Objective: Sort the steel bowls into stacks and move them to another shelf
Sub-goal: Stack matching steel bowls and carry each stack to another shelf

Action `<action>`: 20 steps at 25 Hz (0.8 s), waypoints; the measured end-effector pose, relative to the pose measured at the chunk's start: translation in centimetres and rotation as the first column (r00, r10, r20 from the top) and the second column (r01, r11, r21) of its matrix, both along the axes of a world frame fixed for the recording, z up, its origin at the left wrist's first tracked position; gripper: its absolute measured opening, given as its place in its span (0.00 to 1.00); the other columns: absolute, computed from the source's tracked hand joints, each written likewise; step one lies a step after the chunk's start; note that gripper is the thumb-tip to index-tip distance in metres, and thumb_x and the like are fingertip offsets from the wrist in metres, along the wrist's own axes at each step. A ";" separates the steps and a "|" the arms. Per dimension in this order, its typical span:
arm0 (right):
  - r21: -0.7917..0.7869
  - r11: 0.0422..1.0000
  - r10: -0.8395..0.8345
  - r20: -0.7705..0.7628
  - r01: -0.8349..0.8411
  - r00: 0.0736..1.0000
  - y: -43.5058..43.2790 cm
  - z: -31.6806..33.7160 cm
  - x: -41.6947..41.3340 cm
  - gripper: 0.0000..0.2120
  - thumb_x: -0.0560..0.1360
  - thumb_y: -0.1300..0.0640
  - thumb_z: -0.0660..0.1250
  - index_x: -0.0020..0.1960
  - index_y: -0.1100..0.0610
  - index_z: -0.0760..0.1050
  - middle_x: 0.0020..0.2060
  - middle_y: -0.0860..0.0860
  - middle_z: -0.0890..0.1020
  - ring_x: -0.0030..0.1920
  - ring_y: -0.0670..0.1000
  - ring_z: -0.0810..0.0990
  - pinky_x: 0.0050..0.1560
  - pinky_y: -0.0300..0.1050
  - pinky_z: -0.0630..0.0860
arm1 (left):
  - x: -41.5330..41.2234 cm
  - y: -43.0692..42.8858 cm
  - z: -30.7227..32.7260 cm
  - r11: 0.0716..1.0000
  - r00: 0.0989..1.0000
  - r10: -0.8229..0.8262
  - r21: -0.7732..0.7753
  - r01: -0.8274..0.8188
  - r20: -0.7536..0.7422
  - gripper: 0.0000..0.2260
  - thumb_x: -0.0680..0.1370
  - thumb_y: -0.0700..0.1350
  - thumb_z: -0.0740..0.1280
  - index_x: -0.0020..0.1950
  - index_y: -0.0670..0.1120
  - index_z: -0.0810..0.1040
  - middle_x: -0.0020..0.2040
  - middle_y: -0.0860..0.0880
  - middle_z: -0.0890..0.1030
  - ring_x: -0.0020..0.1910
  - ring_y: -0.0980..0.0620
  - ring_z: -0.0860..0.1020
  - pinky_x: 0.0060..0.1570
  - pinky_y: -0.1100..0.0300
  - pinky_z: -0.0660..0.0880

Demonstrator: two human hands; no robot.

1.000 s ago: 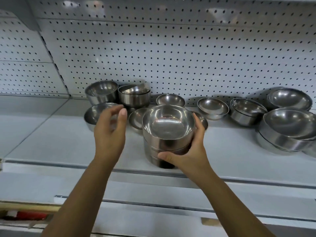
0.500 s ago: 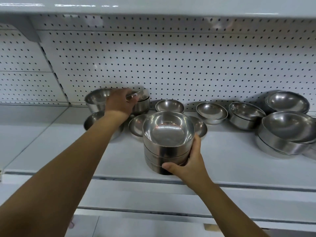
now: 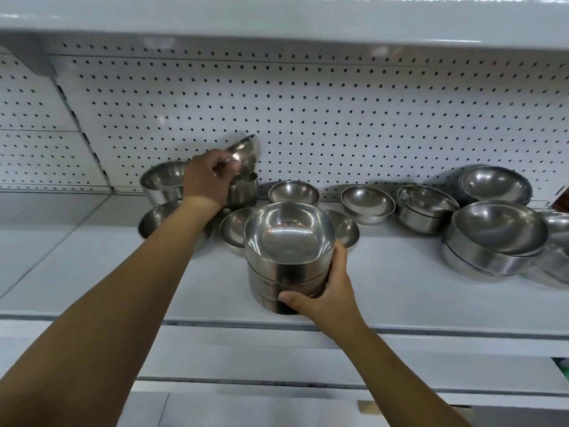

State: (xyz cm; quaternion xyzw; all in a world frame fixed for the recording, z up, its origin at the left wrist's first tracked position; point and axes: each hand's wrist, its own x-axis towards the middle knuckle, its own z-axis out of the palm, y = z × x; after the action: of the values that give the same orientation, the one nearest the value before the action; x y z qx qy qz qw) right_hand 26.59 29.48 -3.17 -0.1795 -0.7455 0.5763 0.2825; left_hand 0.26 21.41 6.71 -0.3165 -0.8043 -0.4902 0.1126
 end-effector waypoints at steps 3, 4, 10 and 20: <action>0.007 1.000 0.022 -0.010 -0.021 1.000 -0.1 0.2 0.1 0.53 0.56 0.42 0.84 0.75 0.39 0.59 0.64 0.36 0.77 0.65 0.42 0.78 0.61 0.46 0.81 | 3.2 -3.3 0.1 0.996 0.998 0.010 0.086 -0.015 0.059 0.03 0.81 0.46 0.71 0.53 0.49 0.82 0.49 0.52 0.82 0.48 0.52 0.80 0.47 0.62 0.74; 0.007 1.000 0.028 -0.017 -0.028 0.999 -0.1 0.2 0.1 0.53 0.57 0.42 0.84 0.75 0.40 0.59 0.64 0.37 0.77 0.65 0.41 0.78 0.61 0.44 0.81 | 4.3 -4.6 -0.3 0.995 0.997 0.034 0.095 -0.040 0.071 0.04 0.81 0.47 0.71 0.53 0.49 0.83 0.50 0.51 0.83 0.48 0.51 0.80 0.47 0.60 0.75; 0.001 0.999 0.046 -0.037 -0.046 0.998 -0.2 0.2 0.3 0.56 0.57 0.39 0.83 0.77 0.39 0.56 0.69 0.42 0.74 0.66 0.38 0.75 0.58 0.31 0.77 | 12.8 -12.4 -3.0 0.991 0.992 0.120 0.062 -0.117 -0.042 0.07 0.78 0.41 0.73 0.50 0.52 0.81 0.47 0.55 0.79 0.45 0.64 0.76 0.48 0.78 0.68; 0.014 1.000 0.024 -0.028 -0.024 0.999 -0.6 0.1 0.6 0.62 0.55 0.30 0.80 0.80 0.40 0.51 0.74 0.46 0.70 0.72 0.48 0.72 0.71 0.53 0.74 | 14.6 -15.7 -7.6 0.975 0.993 -0.053 -0.221 0.029 -0.105 0.09 0.75 0.38 0.76 0.53 0.49 0.88 0.52 0.48 0.85 0.55 0.61 0.75 0.58 0.77 0.66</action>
State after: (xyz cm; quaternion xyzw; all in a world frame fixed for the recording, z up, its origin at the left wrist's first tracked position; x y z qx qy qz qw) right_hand 27.15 28.93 -3.07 -0.1606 -0.7475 0.5772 0.2870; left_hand 14.84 5.74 -0.93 -0.3702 -0.8393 -0.3823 0.1111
